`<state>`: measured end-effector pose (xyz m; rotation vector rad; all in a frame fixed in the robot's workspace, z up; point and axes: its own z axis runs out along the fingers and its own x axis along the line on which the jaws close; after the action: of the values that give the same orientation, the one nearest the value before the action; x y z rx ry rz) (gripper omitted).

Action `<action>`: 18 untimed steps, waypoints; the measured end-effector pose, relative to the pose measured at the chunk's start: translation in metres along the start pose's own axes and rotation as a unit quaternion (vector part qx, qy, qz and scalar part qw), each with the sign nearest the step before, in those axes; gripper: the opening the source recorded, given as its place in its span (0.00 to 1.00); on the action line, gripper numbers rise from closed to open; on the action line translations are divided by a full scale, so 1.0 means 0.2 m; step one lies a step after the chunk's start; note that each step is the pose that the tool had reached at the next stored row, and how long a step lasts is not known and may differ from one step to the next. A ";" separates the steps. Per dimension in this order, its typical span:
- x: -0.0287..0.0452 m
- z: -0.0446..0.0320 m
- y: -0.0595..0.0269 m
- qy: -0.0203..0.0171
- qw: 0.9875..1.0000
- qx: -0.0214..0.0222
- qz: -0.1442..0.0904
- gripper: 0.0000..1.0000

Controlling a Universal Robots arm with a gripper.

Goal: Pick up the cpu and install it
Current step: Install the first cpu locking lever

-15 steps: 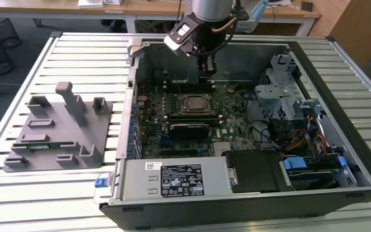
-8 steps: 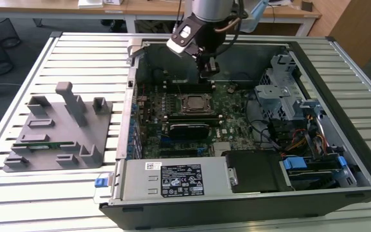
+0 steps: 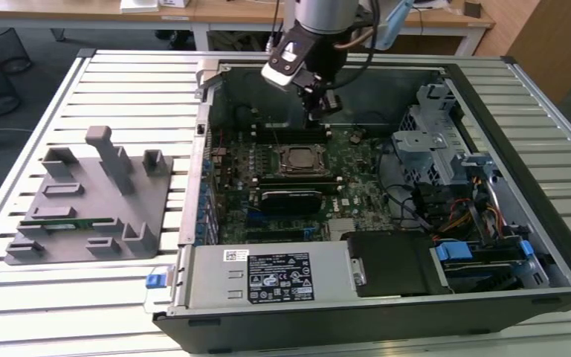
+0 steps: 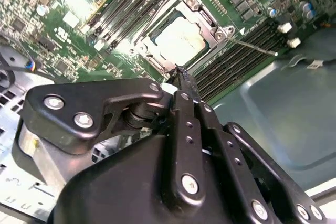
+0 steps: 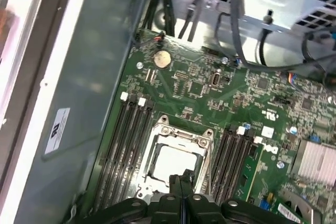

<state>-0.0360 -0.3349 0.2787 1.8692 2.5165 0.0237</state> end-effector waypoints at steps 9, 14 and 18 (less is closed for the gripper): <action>0.001 0.001 -0.002 0.001 0.998 0.000 -0.060 0.11; 0.001 0.001 -0.003 0.001 0.996 0.000 -0.091 0.11; 0.001 0.002 -0.003 0.002 0.993 0.000 -0.115 0.11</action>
<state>-0.0367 -0.3349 0.2783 1.5686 2.7161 0.0245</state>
